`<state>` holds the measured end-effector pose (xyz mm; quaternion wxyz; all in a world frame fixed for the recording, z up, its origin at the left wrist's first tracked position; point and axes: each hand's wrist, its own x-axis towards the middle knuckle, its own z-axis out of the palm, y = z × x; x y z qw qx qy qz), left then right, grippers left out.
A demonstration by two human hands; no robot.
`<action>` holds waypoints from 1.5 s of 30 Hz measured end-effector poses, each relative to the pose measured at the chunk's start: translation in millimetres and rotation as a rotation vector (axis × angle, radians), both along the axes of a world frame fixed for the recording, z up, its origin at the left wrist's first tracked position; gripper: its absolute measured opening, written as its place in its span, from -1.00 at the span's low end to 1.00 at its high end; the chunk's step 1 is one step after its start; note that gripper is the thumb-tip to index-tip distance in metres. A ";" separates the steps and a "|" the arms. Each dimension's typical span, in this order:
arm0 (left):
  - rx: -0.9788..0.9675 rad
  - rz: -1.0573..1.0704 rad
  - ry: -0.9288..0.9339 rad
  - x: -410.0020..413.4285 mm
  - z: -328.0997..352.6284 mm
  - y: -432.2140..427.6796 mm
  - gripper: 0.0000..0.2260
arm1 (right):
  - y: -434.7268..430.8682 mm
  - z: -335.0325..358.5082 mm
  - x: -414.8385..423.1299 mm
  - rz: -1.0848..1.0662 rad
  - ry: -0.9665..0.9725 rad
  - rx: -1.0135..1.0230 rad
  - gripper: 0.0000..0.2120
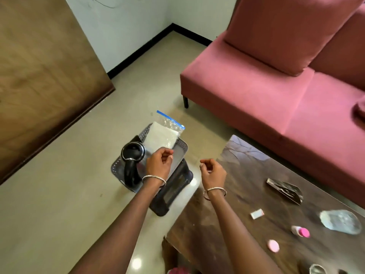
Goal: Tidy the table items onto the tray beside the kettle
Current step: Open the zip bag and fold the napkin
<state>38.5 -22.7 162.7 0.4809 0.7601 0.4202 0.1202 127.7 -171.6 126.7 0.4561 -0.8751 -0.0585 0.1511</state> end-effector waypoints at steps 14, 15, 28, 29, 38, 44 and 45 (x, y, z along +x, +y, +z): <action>-0.028 0.070 0.046 80.4 -108.0 65.0 -0.78 | 157.2 -143.4 147.9 0.050 0.390 -0.045 -0.61; -0.018 0.071 0.056 83.2 -117.1 64.2 -0.77 | 163.6 -150.4 153.3 0.066 0.415 -0.033 -0.57; 0.311 -0.039 0.026 80.4 -108.2 44.5 -0.61 | 161.3 -90.7 113.5 -0.030 0.442 0.418 -0.95; 0.345 -0.056 0.004 79.8 -96.6 41.3 -0.60 | 153.6 -74.8 101.2 -0.041 0.446 0.468 -0.95; 0.581 -0.162 -0.177 22.7 -6.1 -10.2 -0.78 | 61.8 39.1 -7.8 -0.195 0.170 0.415 -0.78; 0.398 -0.192 -0.344 -13.0 48.2 -48.6 -0.87 | 8.4 106.6 -50.9 -0.127 0.049 0.351 -0.82; 0.329 -0.207 -0.367 -18.2 56.8 -51.1 -0.87 | -1.9 117.4 -55.7 -0.082 0.049 0.353 -0.79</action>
